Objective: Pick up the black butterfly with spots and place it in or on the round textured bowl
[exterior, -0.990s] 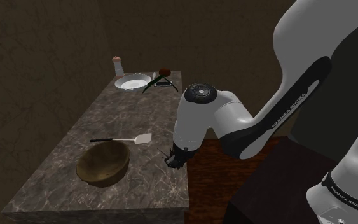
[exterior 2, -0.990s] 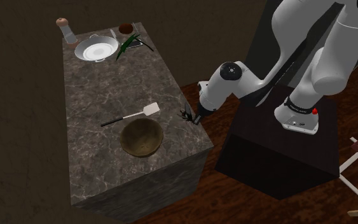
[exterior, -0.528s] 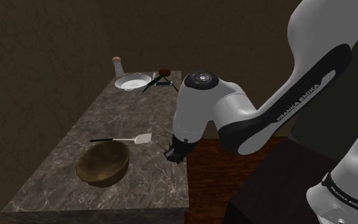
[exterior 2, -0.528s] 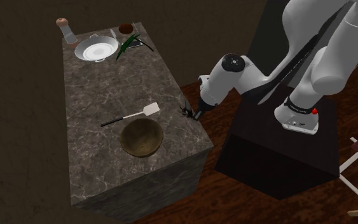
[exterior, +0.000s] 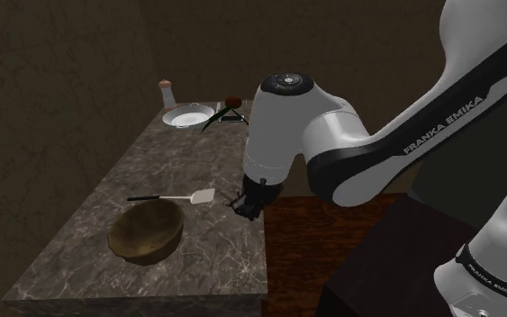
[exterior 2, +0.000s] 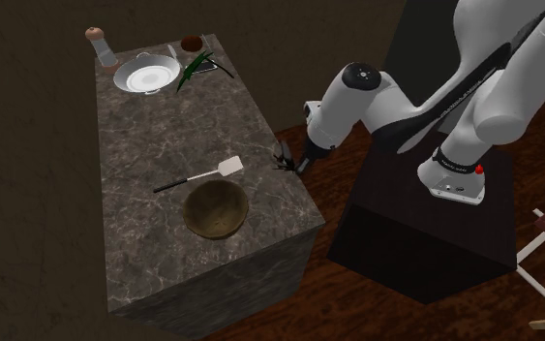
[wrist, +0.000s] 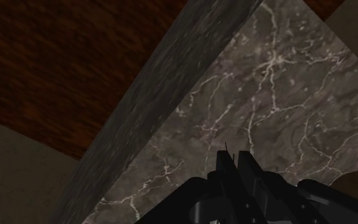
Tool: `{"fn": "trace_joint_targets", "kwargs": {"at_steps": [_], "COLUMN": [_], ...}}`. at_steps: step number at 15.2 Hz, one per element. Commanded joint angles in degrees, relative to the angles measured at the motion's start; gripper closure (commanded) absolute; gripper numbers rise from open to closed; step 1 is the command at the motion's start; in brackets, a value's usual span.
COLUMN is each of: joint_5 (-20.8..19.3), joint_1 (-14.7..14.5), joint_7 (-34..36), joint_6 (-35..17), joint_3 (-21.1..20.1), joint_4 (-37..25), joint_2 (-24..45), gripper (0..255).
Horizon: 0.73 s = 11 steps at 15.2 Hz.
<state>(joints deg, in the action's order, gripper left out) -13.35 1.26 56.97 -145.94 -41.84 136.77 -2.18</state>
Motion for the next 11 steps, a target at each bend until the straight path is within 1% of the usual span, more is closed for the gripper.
{"fn": "trace_joint_targets", "kwargs": {"at_steps": [1,6,11], "joint_5": [2.0,6.2,9.2], "joint_1": [-0.2,-0.9,-1.6], "joint_7": [-1.6,-5.0,-7.6], "joint_6": [1.4,5.0,8.7], "joint_3": [0.1,0.8,1.7], "joint_4": [-0.6,-2.0,-3.9], "joint_2": [-1.2,-4.4,-7.1], "gripper": [255,255,255]}}
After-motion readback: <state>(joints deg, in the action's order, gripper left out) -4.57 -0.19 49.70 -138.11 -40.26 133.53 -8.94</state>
